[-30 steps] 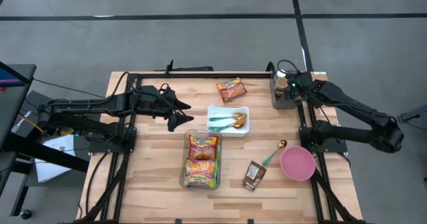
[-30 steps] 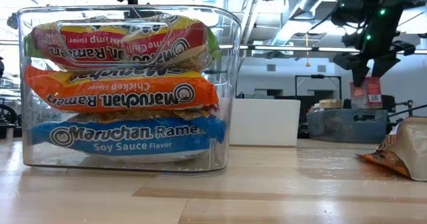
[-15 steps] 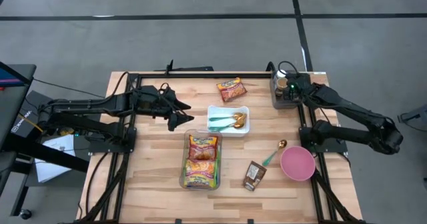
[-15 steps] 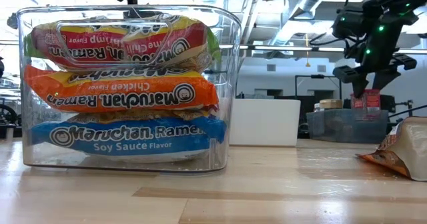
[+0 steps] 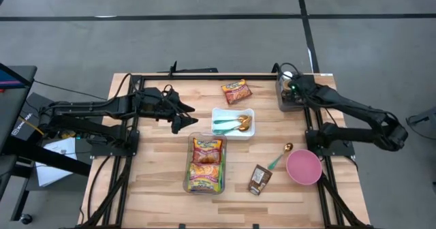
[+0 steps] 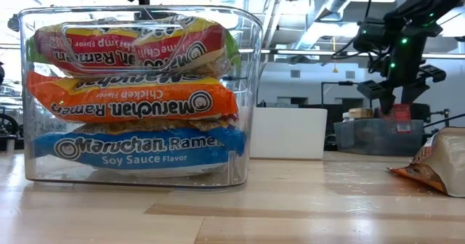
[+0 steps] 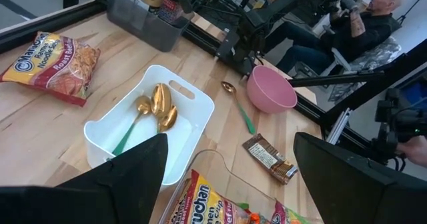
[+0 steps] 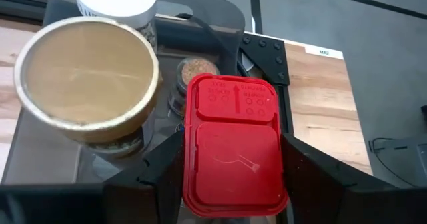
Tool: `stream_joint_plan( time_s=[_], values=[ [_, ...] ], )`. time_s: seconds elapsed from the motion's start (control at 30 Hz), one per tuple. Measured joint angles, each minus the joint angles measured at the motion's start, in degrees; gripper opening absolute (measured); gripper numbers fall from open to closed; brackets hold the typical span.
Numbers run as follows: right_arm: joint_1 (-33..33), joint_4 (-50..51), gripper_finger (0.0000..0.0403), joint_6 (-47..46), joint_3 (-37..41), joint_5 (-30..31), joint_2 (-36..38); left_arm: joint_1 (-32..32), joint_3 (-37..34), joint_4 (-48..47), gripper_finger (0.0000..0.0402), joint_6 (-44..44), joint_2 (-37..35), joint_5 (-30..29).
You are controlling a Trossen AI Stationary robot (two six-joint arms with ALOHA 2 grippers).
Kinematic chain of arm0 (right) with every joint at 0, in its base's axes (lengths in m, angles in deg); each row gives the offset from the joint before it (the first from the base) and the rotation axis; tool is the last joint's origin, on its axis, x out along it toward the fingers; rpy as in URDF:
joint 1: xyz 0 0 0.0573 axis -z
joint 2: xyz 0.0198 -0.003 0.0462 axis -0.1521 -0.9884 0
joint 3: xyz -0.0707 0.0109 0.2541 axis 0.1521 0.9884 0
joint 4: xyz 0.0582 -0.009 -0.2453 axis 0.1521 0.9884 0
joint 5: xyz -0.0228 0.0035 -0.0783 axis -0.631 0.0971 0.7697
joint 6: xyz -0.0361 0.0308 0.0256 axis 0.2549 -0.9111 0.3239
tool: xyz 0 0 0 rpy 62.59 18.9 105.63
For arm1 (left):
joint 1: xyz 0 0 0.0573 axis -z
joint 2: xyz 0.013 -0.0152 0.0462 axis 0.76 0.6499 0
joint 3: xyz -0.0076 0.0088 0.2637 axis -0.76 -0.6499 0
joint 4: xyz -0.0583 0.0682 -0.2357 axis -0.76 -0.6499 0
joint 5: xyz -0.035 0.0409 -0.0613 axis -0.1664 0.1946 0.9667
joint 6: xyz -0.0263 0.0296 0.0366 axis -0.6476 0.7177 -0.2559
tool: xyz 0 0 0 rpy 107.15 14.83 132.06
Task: Pick & Place Food Item
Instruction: Put the red spice can into the black bin, then adjust the transparent bin
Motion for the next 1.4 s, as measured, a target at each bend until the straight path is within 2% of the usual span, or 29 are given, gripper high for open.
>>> stream_joint_plan(
  time_s=[0.3, 0.57, 0.83, 1.07, 1.2, 1.4],
  values=[
    [0.0, -2.6, 0.0201, 0.0, 0.0, 0.2, -4.6, 0.0, 0.0, 0.0, 0.0319, -0.2, 0.0, 0.0],
    [0.0, -3.0, 0.0203, 0.0, 0.0, 0.2, -5.5, 0.0, 0.0, 0.0, 0.0319, -0.2, 0.0, -0.1],
    [0.0, -2.6, 0.0258, 0.0, 0.0, 0.3, -5.5, 0.0, 0.0, 0.0, 0.0319, -0.2, 0.0, -0.1],
    [0.0, -2.3, 0.0264, 0.4, 0.0, 0.7, -5.3, 0.0, 0.0, 0.0, 0.0319, -0.6, 0.0, -0.1],
    [0.0, -2.2, 0.0264, -0.5, 0.0, 2.1, -2.7, 0.0, 0.0, 0.0, 0.0319, -0.7, 0.0, -0.1],
    [0.0, 0.4, 0.0265, -2.0, 0.0, 1.7, 6.5, 0.0, 0.0, 0.0, 0.0319, -0.6, 0.0, -0.1]
  ],
)
